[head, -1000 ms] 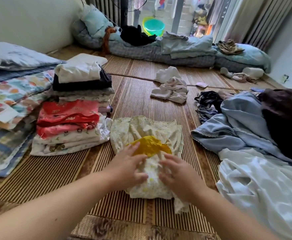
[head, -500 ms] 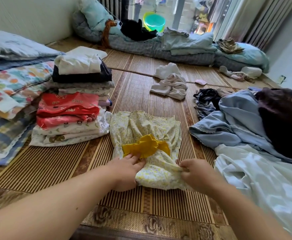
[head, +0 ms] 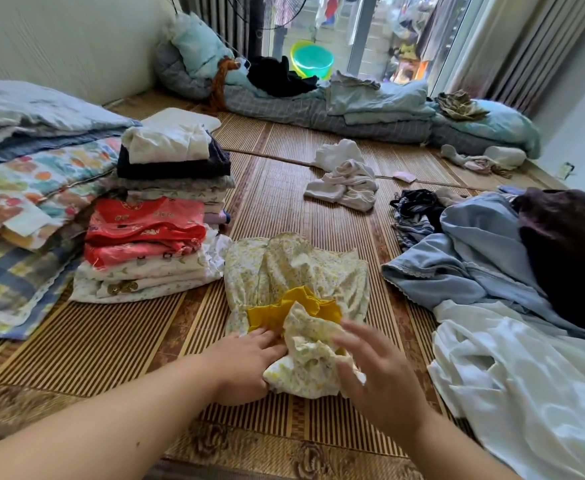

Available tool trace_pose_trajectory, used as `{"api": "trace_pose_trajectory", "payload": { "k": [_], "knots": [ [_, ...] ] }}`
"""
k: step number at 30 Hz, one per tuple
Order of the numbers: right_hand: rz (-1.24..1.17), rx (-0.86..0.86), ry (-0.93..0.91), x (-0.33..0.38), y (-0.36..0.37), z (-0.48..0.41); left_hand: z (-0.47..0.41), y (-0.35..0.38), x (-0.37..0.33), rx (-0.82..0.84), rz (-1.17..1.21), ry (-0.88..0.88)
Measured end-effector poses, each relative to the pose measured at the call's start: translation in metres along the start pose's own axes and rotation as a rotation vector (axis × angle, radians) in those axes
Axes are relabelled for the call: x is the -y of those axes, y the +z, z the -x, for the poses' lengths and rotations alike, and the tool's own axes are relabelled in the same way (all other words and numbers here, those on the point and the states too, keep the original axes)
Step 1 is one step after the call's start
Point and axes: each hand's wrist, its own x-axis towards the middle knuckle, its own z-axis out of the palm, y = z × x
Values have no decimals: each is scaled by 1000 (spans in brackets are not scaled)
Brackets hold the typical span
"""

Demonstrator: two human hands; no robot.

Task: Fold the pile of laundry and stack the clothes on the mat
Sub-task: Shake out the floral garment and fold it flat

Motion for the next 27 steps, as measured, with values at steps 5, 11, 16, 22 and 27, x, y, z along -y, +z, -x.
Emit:
{"api": "trace_pose_trajectory", "payload": {
  "k": [5, 11, 16, 22, 27],
  "knots": [
    [341, 381, -140, 4, 10, 15, -3, 2, 2, -24, -2, 12],
    [311, 683, 121, -4, 21, -24, 3, 9, 5, -77, -68, 0],
    [219, 781, 183, -1, 5, -35, 20, -6, 2, -95, 206, 106],
    [-297, 864, 512, 13, -36, -40, 43, -21, -4, -59, 798, 152],
    [-636, 833, 743, -8, -51, -75, 34, -53, -5, -145, 1049, 53]
  ]
}}
